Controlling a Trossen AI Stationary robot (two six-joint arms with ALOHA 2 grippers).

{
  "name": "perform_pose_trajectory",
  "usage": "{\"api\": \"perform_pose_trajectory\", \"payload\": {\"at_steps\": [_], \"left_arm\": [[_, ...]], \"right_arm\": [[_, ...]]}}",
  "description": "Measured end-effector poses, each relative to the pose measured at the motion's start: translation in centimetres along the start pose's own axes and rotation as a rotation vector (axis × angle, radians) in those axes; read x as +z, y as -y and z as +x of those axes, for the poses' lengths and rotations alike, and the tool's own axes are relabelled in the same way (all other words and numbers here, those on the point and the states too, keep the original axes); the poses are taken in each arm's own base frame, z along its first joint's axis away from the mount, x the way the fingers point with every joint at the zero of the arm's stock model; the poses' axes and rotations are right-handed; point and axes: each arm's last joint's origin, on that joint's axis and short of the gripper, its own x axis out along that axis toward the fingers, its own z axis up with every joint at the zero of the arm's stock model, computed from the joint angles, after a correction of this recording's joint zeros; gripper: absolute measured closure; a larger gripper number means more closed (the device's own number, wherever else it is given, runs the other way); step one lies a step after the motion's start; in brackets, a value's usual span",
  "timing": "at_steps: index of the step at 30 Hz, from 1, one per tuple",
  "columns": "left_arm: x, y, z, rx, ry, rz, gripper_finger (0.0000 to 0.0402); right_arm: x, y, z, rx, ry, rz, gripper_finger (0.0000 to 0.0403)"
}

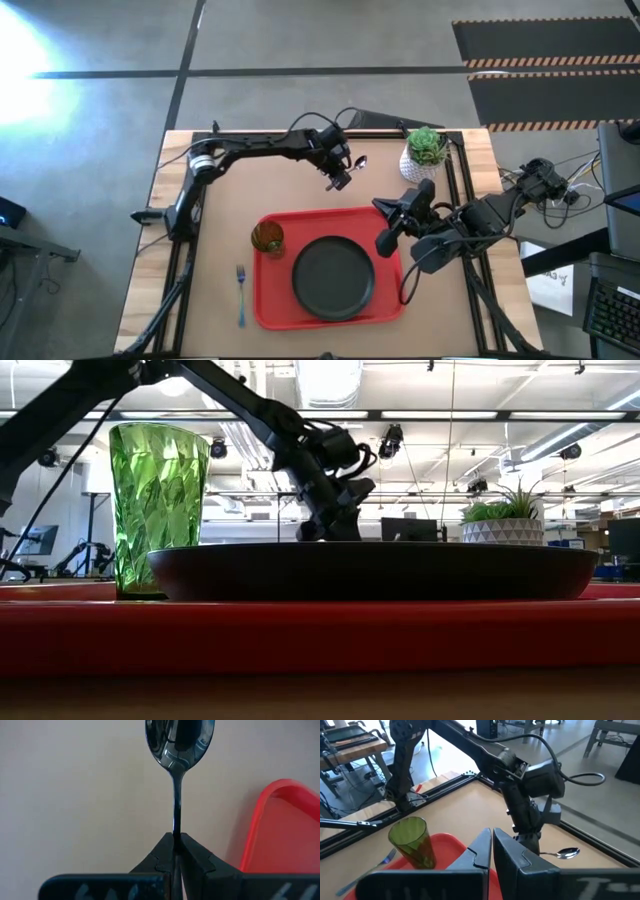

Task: Pick and place plate/cup/fork/spoon on tray
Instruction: Put the black spoon to the right side of the black plate on the red serving tray

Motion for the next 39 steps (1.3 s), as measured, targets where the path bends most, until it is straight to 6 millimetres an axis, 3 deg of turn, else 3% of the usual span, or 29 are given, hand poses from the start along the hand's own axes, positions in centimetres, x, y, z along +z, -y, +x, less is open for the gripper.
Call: {"api": "perform_pose_trajectory", "payload": {"at_steps": [14,21,27,31,35,39], "left_arm": [[0.0,-0.1,0.3,-0.003,0.013,0.011,0.0377],[-0.2,-0.3,0.8,-0.001,0.002,0.019,0.04],[0.0,-0.1,0.4,-0.006,0.013,0.022,0.0392],[0.5,1.0,-2.3,-0.039,0.022,0.037,0.0391],[0.9,2.6,-7.5,-0.048,0.075,0.099,0.0391],[0.3,4.4,-13.8,-0.004,0.122,0.19,0.0391]], "right_arm": [[0.1,-0.1,0.0,0.006,0.006,0.013,0.0394],[0.2,-0.2,0.0,0.012,0.01,0.023,0.0394],[0.1,-0.2,0.0,0.016,0.004,0.018,0.0394],[-0.2,-0.1,0.0,0.036,-0.043,-0.005,0.0394],[-1.2,0.5,1.3,-0.011,-0.116,0.004,0.0394],[-2.8,1.1,3.9,-0.059,-0.223,0.035,0.0394]]}}
